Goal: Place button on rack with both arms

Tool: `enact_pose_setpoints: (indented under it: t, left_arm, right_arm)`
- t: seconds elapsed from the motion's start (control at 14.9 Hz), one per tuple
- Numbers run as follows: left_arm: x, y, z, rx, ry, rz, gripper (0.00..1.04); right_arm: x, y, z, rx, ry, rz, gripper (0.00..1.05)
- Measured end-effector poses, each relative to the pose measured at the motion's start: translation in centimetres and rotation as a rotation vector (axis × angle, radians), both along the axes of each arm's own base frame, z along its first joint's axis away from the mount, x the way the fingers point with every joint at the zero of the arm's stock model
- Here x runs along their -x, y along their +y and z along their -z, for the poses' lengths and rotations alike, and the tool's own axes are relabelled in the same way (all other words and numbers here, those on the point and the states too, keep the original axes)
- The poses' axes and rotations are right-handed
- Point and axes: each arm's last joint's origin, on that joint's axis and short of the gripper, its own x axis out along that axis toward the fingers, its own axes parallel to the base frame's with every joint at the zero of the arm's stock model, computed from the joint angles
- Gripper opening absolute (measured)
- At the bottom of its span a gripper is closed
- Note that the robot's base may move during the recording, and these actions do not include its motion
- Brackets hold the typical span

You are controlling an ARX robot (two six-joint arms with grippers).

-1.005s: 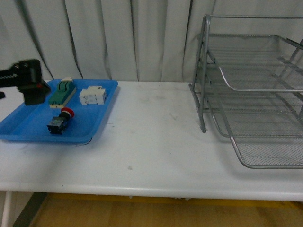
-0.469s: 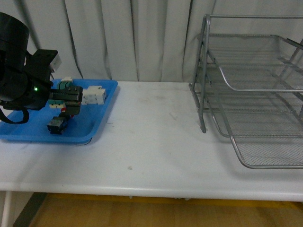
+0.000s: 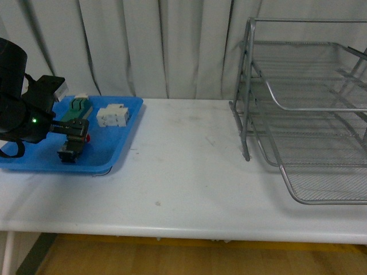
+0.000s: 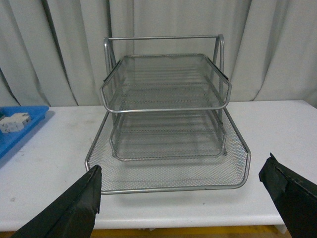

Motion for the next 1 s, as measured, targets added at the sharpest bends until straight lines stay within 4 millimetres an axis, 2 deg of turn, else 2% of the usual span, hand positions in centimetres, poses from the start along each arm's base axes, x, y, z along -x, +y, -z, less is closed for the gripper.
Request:
enact_pose_setpoints:
  t: [0.67,0.74,1.0]
  left_arm:
    - [-2.2,-0.6,2.7,-0.024,0.073,-0.018,0.98]
    - [-2.3,-0.6,3.0,-0.036,0.08,-0.027,0.92]
    - [-2.4,-0.5,3.3,-0.035,0.085,-0.03,0.5]
  right_arm:
    - [0.0,0.0,0.0,0.0,0.0,0.0,0.98]
    - [0.0,0.0,0.0,0.0,0.0,0.0,0.98]
    - [0.0,0.0,0.0,0.0,0.0,0.0,0.98]
